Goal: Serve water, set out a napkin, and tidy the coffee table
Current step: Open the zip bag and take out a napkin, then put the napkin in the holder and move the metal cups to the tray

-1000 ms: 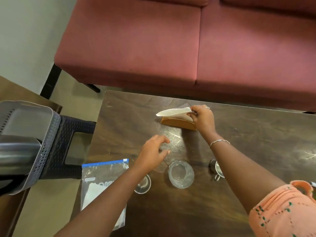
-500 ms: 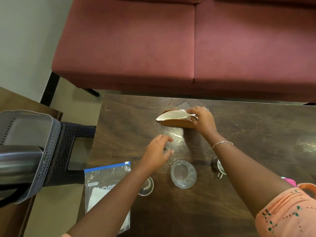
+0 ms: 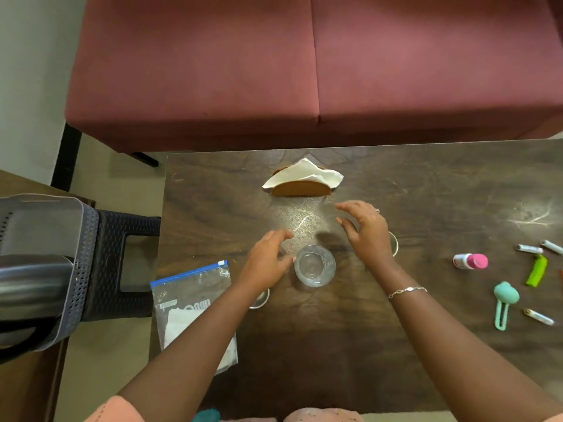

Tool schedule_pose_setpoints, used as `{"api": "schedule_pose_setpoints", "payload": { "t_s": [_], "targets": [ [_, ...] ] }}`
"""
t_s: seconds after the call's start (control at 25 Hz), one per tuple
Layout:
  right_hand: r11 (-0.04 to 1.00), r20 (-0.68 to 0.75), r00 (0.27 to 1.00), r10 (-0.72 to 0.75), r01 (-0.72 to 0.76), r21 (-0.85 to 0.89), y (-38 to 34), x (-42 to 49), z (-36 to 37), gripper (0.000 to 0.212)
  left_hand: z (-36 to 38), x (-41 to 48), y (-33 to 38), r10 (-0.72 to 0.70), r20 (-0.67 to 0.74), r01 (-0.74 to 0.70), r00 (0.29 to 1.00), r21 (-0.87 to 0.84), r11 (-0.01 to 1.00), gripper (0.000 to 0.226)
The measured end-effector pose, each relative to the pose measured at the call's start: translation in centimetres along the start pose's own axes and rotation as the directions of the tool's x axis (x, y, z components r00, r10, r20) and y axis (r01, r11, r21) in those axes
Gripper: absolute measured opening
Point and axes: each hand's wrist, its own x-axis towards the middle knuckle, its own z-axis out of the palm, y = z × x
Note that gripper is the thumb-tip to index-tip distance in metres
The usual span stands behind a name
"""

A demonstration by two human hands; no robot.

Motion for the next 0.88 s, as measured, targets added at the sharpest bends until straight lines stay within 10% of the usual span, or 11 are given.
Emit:
{"api": "schedule_pose_setpoints", "payload": {
  "t_s": [0.88],
  "targets": [
    [0.914, 0.546, 0.834, 0.085, 0.152, -0.375, -0.4, -6.2, 4.9, 0.097, 2.6, -2.5, 0.9, -0.123, 0.337, 0.178, 0.934, -0.139, 0.974, 0.080]
  ]
}}
